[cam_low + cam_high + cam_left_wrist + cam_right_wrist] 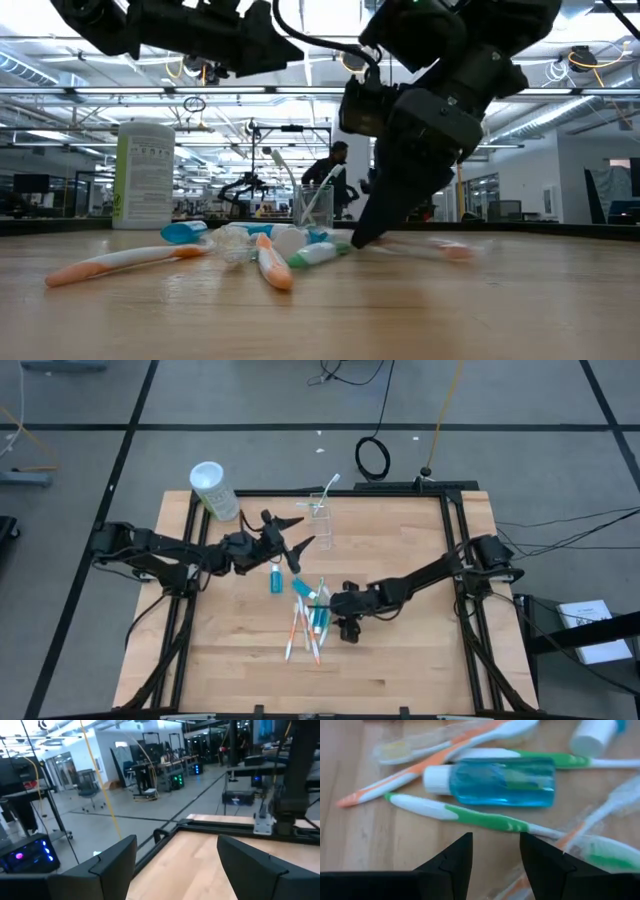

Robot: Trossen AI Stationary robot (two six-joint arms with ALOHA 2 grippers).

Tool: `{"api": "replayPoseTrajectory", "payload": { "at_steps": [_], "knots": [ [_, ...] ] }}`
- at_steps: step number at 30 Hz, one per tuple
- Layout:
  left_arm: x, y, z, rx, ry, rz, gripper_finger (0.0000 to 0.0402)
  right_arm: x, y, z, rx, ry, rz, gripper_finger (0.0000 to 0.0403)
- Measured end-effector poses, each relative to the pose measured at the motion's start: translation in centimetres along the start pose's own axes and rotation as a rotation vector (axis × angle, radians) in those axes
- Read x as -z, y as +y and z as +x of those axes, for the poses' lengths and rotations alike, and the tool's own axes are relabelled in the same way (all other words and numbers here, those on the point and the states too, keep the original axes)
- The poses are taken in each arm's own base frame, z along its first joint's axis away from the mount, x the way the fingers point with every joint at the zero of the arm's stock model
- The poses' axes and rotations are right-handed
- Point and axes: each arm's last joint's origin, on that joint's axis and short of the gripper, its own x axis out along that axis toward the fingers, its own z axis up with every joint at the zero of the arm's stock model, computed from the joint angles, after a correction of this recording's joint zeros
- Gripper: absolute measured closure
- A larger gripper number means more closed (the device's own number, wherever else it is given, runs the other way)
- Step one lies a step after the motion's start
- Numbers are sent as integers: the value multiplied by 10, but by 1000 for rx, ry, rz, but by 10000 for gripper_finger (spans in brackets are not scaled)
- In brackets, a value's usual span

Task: Pick & Place toothbrushing station
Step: Put the green toothbrush into the transparent organizer

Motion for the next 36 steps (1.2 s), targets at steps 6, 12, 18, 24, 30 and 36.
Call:
{"api": "replayPoseTrajectory", "payload": {
  "at_steps": [6, 12, 18, 24, 30, 36],
  "knots": [
    [7, 3, 1, -1, 67, 49, 117, -4, -8, -19, 153, -5, 40, 248],
    [11, 9, 4, -25, 90, 50, 117, -2, -19, -28, 348, -1, 74, 248],
    [16, 15, 6, -42, 135, 29, 117, 0, -27, -27, 363, 34, -24, 248],
    [19, 19, 8, -56, 155, 29, 117, -3, -42, -33, 391, 66, -104, 248],
    [21, 21, 8, -61, 176, 37, 117, -7, -57, -32, 286, 94, -108, 248],
    [22, 24, 10, -50, 182, 30, 117, -9, -57, -21, 201, 56, -111, 248]
  ]
}}
